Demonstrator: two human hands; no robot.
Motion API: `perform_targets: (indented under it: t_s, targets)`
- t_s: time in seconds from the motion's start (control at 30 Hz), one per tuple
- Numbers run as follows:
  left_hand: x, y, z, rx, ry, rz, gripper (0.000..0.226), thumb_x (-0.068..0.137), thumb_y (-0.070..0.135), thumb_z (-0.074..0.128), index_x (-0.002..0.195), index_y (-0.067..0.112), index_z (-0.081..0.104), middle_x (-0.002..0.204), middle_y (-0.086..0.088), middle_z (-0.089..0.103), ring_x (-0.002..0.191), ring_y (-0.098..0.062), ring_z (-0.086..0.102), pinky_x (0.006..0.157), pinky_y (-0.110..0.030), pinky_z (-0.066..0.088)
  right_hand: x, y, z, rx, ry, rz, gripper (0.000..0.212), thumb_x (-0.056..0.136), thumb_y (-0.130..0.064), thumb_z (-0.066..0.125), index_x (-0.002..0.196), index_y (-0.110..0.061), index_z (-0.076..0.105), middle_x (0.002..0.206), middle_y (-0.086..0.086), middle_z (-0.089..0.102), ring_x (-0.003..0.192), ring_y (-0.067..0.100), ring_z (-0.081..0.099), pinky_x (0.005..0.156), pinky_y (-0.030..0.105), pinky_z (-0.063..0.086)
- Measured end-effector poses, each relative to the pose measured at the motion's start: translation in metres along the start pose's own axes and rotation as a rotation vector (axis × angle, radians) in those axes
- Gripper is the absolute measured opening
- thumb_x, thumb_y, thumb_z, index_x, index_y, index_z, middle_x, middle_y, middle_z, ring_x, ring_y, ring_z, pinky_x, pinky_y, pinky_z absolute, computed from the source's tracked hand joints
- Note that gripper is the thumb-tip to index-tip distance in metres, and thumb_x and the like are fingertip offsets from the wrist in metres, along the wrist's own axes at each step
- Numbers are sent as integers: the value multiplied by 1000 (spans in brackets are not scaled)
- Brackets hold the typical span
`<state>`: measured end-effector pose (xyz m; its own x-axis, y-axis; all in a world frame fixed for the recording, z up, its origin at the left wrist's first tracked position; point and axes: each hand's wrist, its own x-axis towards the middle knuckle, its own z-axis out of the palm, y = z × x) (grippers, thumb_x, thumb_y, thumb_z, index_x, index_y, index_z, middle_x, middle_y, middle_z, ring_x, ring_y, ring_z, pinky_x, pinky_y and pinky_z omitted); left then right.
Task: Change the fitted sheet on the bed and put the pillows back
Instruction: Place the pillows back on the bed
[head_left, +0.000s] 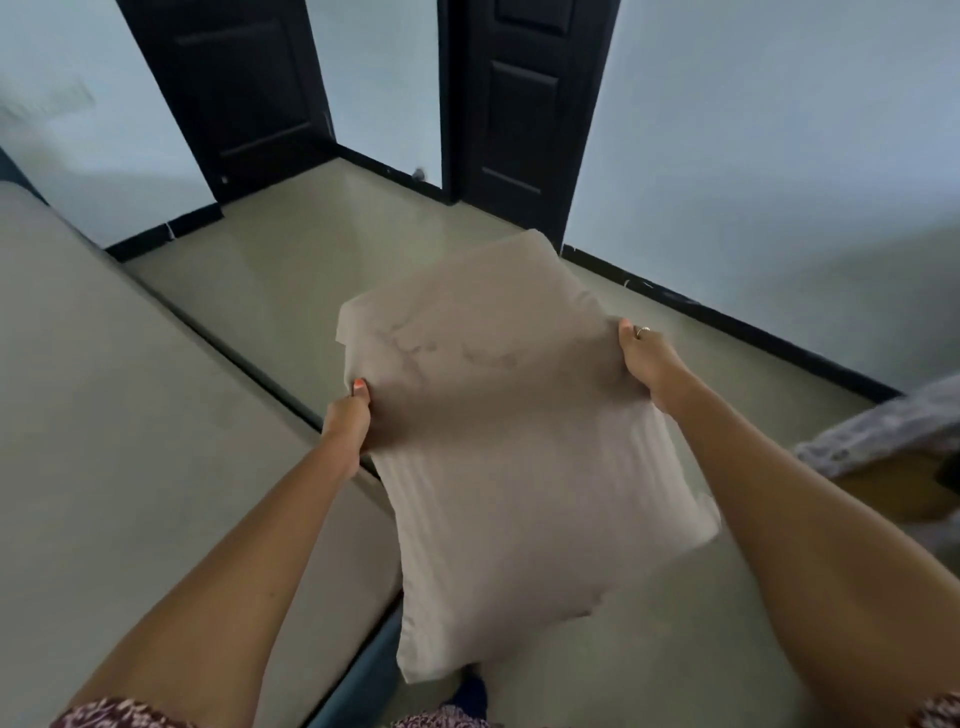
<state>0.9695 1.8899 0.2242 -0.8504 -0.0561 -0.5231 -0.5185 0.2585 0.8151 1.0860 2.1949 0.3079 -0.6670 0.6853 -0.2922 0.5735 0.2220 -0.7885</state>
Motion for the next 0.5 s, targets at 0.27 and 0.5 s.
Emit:
perform_targets:
  t_s: [0.27,0.5]
  targets:
    - [96,87,41,-23,101,-37,57,99,51,39,128,3,52,127,-15,57,114,-34,55,96,-44,48,162,-71,30,-21,-105,-48,47,102,-42,30,118,-7,59,123,14,57,105,28,54,94,34,40]
    - [194,150,102,-29,281,-104,59,101,48,36,127,-2,52,127,-21,55,117,-39,52,92,-44,47,332,-131,71,-67,-231,-119,50,103,-41,30,126,-5,56,130,15,54,117,31,51,101,38,39]
